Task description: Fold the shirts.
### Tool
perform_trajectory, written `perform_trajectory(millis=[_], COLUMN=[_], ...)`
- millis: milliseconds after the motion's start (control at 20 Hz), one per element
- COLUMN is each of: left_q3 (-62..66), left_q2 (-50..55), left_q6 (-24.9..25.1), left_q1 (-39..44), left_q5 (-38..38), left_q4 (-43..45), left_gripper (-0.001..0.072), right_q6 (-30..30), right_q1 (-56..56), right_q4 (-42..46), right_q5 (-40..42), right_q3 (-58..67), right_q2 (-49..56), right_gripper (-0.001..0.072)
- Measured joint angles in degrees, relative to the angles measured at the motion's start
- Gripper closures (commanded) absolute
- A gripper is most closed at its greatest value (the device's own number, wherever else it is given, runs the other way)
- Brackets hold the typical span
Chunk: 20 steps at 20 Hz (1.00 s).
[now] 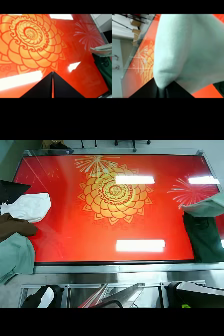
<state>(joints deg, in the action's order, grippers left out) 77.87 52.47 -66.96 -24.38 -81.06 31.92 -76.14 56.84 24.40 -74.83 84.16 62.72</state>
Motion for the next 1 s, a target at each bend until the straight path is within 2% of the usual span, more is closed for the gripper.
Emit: perform_trajectory(millis=[150,300,500,700,750,800,850,900,1000], left_q3=[0.00,0.00,0.00,0.00,0.00,0.00,0.00,0.00,0.00], left_q2=[0.00,0.00,0.00,0.00,0.00,0.00,0.00,0.00,0.00], left_q6=[0.02,0.07,0.13,0.13,0.13,0.13,0.13,0.13,0.13], left_q1=[0.00,0.00,0.00,0.00,0.00,0.00,0.00,0.00,0.00], left_q5=[0.00,0.02,0.02,0.02,0.04,0.04,0.04,0.02,0.04], left_q4=[0.00,0.00,-0.02,-0.04,-0.04,-0.04,-0.04,-0.04,-0.04], left_gripper=[0.0688,0.0688,0.0688,0.0688,0.0688,0.0688,0.0688,0.0688,0.0688], right_q6=[-2.91,-9.11,-19.78,-25.86,-26.53,-27.28,-27.54,-27.82,-28.28], right_q1=[1.70,2.32,2.60,2.62,2.62,2.62,2.62,2.67,2.64], right_q4=[1.29,6.45,23.17,41.44,46.10,50.25,55.17,58.66,62.66], right_q5=[-3.45,-7.28,-13.66,-19.56,-20.94,-22.16,-23.30,-23.85,-24.39], right_q3=[0.00,0.00,0.00,-0.44,-0.98,-1.66,-2.64,-3.76,-5.84], right_q2=[0.20,-0.79,-2.71,-3.54,-3.61,-3.67,-3.72,-3.69,-3.26], right_gripper=[0.0693,0.0694,0.0694,0.0684,0.0624,0.0367,0.0032,-0.0002,-0.0002])
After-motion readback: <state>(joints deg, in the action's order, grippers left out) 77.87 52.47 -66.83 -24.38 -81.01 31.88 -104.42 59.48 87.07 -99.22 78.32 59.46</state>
